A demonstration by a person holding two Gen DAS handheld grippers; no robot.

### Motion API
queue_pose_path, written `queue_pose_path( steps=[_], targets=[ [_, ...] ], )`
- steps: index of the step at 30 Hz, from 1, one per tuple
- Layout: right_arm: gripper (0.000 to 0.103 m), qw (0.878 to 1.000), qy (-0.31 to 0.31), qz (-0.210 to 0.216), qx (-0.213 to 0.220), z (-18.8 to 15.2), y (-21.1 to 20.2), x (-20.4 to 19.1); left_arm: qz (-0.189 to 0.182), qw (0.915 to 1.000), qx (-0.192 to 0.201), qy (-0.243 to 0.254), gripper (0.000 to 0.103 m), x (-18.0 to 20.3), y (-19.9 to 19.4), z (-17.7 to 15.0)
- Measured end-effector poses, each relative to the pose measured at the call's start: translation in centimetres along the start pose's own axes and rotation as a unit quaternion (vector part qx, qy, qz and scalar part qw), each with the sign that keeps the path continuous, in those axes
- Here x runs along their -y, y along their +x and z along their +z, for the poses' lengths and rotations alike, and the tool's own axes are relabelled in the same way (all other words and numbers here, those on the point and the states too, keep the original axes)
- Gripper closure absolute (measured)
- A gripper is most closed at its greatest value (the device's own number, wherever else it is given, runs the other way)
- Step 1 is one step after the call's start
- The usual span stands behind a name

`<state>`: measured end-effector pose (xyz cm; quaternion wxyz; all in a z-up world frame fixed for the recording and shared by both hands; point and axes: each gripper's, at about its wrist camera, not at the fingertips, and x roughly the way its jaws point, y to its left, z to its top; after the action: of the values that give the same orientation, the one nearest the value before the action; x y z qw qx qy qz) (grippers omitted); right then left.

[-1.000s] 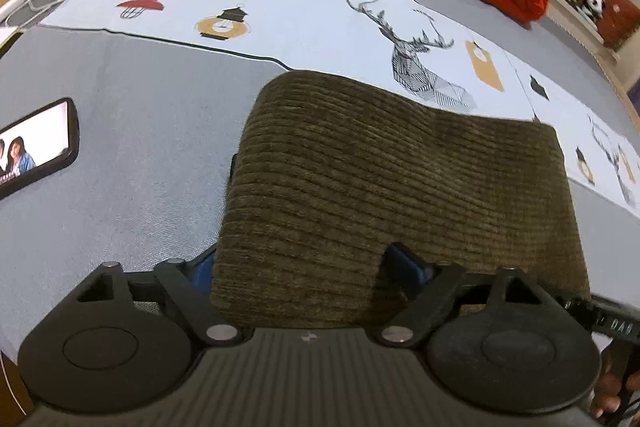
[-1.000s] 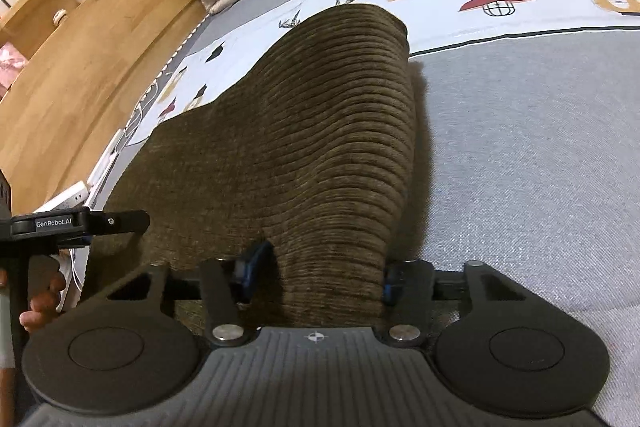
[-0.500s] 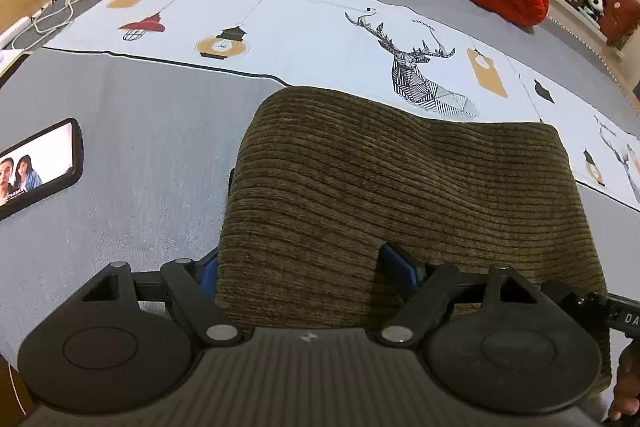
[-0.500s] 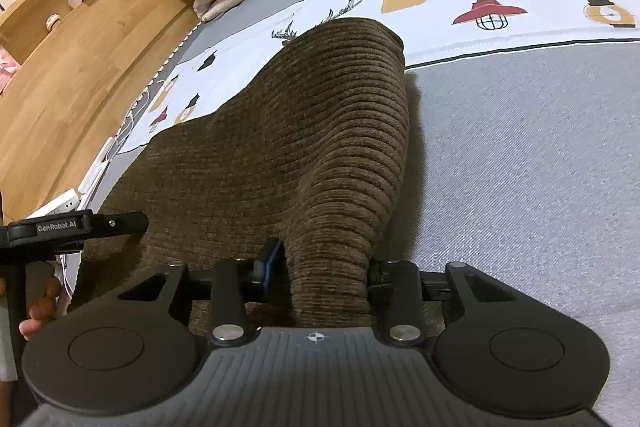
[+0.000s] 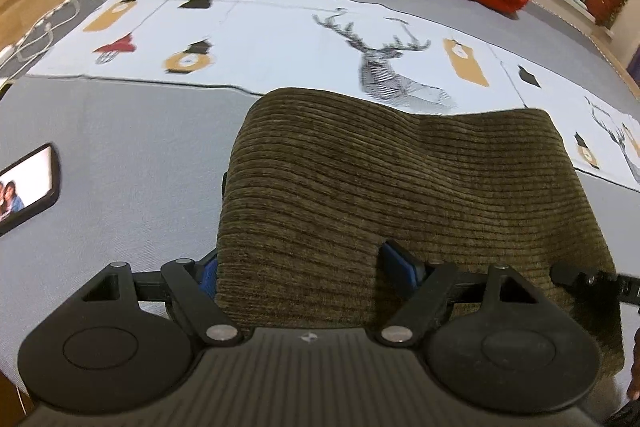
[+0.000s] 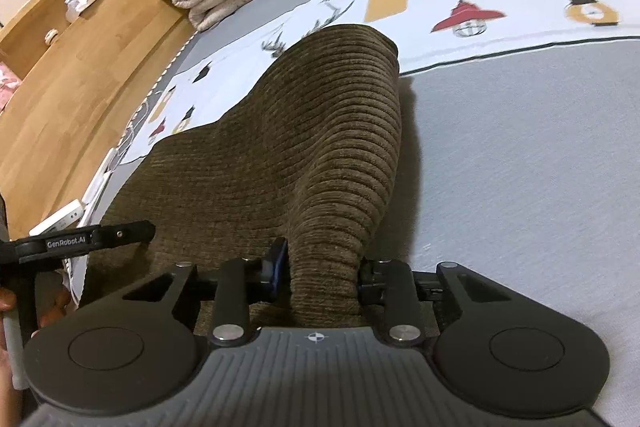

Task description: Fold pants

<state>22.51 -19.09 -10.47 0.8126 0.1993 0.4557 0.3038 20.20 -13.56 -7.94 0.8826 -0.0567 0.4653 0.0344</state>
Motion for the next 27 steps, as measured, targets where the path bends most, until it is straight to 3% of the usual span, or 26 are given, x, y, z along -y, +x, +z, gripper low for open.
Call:
queue_pose_path(
  steps=[7,16,23,25,27],
  targets=[
    [0.072,0.999,0.003,-0.034,0.016,2.8,-2.4,4.0,-0.019,0.9997,-0.003,0.014,0.020,6.7,2.1,2.2],
    [0.072,0.994,0.059,-0.071,0.062,5.2,-7.7,13.1,-0.062,0.9966,-0.004,0.055,0.026,17.8,5.0,4.8],
    [0.071,0.987,0.106,-0.091,0.082,5.5,-10.6,18.1,-0.081,0.9913,0.010,0.104,0.024,23.6,5.9,3.9],
    [0.069,0.987,0.110,-0.086,0.078,5.2,-10.4,18.7,-0.075,0.9913,0.014,0.107,0.018,23.7,5.9,3.3],
    [0.054,0.986,0.111,-0.098,0.077,4.9,-10.3,18.7,-0.074,0.9905,0.010,0.116,0.016,23.6,5.9,3.0]
  ],
)
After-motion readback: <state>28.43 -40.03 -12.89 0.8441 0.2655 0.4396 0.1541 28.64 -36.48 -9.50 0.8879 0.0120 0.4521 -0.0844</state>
